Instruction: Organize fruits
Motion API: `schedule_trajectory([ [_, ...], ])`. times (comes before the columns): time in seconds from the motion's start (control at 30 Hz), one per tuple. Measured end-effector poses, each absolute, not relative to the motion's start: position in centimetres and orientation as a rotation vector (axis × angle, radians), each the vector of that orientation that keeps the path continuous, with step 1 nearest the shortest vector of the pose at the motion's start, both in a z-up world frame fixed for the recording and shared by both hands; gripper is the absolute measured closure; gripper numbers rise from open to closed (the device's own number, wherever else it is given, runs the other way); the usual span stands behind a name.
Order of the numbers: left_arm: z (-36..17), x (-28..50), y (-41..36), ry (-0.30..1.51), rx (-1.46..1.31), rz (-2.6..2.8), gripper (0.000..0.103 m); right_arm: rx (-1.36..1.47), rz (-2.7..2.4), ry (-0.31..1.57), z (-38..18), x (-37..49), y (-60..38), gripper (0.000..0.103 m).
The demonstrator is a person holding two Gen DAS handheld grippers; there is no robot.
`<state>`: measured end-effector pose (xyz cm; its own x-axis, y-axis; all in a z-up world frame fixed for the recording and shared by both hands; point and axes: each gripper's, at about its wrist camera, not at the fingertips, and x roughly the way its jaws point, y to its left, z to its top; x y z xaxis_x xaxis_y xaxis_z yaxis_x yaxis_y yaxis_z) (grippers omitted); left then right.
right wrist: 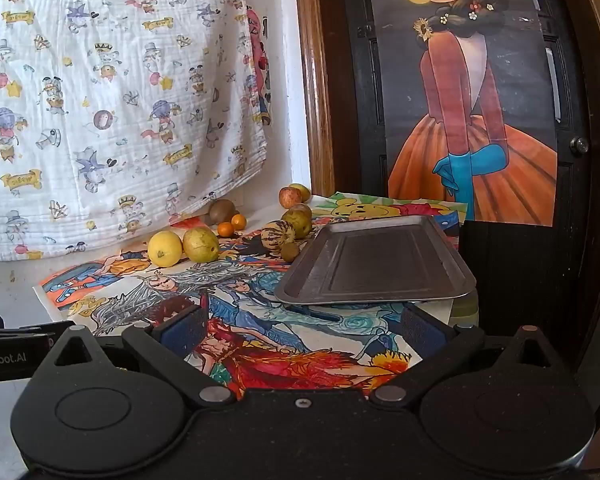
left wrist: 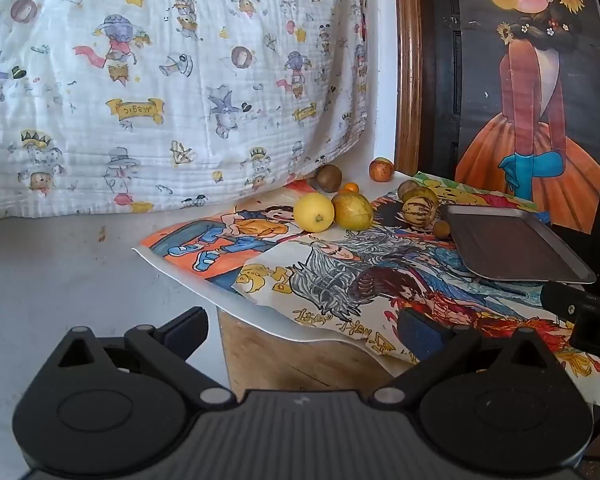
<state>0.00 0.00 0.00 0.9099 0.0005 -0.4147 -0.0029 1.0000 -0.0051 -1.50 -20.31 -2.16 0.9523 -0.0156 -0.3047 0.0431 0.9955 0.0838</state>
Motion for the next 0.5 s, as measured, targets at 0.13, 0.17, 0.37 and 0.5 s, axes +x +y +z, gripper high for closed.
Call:
schedule_trajectory([
  [0.13, 0.02, -0.03, -0.04, 0.428, -0.007, 0.001, 0.0, 0.089, -0.03, 0.31, -2.21, -1.52, -20.23, 0.0],
  [0.17, 0.03, -0.05, -0.07, 0.428, -0.007, 0.0, 0.0, 0.088, -0.031, 0.311, -2.21, -1.53, -20.23, 0.0],
  [0.37, 0.01, 0.04, 0.06, 0.429, -0.007, 0.001, 0.0, 0.086, -0.033, 0.316, -2.28, -1.55, -20.24, 0.0],
  [0.5, 0.04, 0.0, 0.02, 0.428, -0.006, 0.004, 0.0, 0.086, -0.033, 0.316, -2.29, -1.62, -20.21, 0.0],
])
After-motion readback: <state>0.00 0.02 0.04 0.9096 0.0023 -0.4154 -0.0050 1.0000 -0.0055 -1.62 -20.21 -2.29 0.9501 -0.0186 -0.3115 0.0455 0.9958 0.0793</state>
